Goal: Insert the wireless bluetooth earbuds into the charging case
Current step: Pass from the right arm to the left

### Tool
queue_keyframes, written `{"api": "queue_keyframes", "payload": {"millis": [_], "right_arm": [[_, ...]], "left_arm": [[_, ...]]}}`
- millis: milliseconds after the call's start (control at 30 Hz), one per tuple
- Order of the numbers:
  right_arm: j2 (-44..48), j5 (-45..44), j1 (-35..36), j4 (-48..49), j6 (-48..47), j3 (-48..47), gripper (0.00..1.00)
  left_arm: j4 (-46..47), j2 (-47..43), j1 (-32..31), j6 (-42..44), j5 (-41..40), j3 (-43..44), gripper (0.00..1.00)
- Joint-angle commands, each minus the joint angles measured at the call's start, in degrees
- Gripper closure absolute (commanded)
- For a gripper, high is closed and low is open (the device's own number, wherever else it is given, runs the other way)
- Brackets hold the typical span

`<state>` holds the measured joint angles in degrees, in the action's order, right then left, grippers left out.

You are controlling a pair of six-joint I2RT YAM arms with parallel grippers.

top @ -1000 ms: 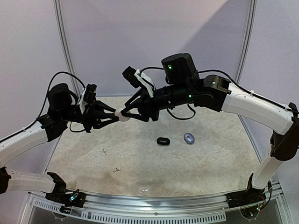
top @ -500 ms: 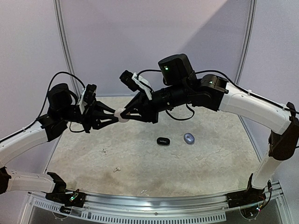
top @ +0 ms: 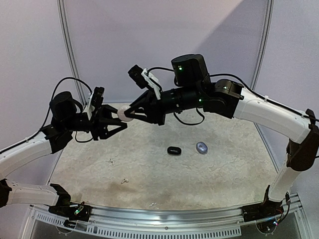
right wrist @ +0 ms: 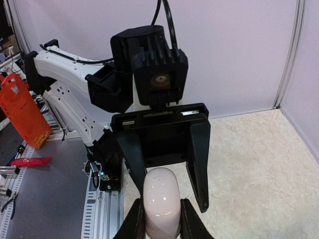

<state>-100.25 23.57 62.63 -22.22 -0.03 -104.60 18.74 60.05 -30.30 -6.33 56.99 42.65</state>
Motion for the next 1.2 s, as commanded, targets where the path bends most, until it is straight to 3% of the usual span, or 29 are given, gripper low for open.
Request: {"api": "queue_keyframes", "payload": {"millis": [0,267,433,633,800,867,1033,1100,1167], "right_arm": [[1.05,-1.90,0.27,3.26,1.42,-0.17,1.00],[0.77,-2.74,0.25,4.26,1.20,-0.15,1.00],[0.67,-2.68,0.31,4.33,0.96,-0.17,1.00],[0.47,-3.18,0.37,2.81,-0.27,-0.32,1.00],[0.53,-3.17,0.43,2.85,-1.28,-0.32,1.00],[0.51,-3.12,0.44,3.20,-1.16,-0.40,0.99],[0.75,-7.42,0.38,3.49,-0.10,-0.39,0.58],[0.75,-10.02,0.42,2.97,1.88,-0.33,0.49],[0.58,-11.85,0.42,2.24,2.43,-0.40,0.46]], "left_arm": [[6.77,0.22,-0.87,-4.10,-2.38,-0.92,0.56],[13.03,1.35,-2.12,-10.25,-1.46,-1.38,0.48],[14.57,1.78,-2.37,-11.35,-1.95,-1.37,0.66],[15.19,1.95,-2.31,-11.98,-2.62,-1.09,0.69],[15.56,1.97,-2.34,-11.65,-2.86,-1.15,0.98],[15.12,1.87,-2.30,-10.89,-2.78,-1.17,1.00],[11.52,1.16,-2.31,-4.15,-2.76,-0.88,1.00],[9.64,0.97,-2.30,-0.34,-2.27,-0.25,1.00],[7.85,0.70,-2.35,3.49,-1.56,0.43,1.00]]}}
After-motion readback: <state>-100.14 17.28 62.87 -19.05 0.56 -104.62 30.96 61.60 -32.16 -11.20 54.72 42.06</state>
